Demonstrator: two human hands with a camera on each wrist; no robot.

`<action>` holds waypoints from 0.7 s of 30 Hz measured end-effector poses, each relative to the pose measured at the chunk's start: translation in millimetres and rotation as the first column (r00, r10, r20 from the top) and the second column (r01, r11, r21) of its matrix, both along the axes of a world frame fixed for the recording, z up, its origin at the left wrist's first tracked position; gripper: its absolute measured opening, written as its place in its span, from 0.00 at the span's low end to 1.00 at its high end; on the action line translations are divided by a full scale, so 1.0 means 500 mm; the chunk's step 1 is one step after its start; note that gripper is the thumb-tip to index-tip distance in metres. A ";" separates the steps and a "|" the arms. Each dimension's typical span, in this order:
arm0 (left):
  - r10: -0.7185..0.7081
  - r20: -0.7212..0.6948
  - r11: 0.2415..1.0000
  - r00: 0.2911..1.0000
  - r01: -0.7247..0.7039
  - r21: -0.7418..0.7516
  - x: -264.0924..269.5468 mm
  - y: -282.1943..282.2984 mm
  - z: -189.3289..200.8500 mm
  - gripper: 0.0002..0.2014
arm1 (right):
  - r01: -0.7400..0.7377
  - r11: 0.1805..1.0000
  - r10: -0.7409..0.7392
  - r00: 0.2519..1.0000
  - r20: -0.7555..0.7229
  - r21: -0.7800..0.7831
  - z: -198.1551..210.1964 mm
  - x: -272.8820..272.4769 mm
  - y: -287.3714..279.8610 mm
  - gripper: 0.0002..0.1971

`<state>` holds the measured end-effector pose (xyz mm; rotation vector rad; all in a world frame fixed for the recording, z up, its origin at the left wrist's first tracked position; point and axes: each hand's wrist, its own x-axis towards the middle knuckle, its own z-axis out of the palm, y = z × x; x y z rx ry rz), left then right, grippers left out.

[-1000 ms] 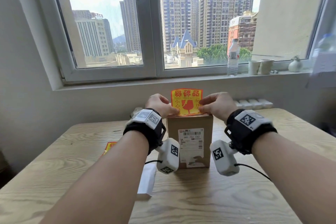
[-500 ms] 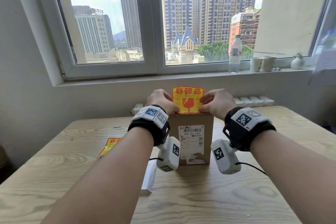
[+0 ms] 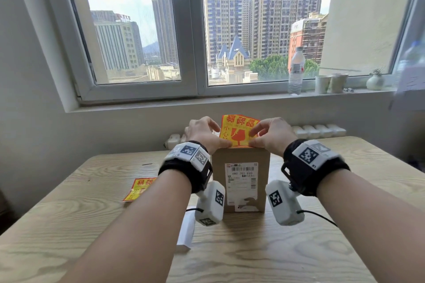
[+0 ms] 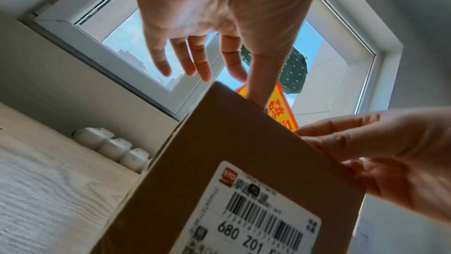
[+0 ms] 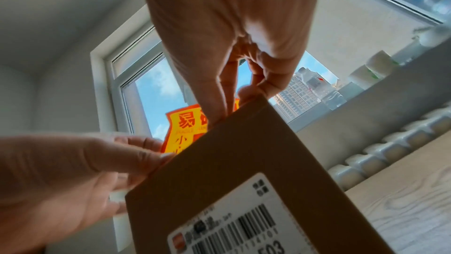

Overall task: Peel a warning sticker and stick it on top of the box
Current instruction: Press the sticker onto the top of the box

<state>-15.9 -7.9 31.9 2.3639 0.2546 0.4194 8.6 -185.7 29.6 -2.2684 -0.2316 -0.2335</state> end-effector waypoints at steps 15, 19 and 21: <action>-0.295 -0.029 0.914 0.955 0.274 -0.299 0.030 0.004 -0.008 0.12 | -0.214 0.953 0.234 0.969 -0.075 0.213 -0.022 0.027 0.001 0.06; -0.253 -0.080 0.918 0.964 0.214 -0.333 0.055 0.008 -0.010 0.19 | -0.175 0.958 0.212 0.965 -0.153 0.227 -0.020 0.051 -0.007 0.14; -0.242 -0.085 0.915 0.967 0.198 -0.353 0.061 0.009 -0.009 0.18 | -0.145 0.967 0.178 0.973 -0.148 0.211 -0.019 0.054 -0.009 0.17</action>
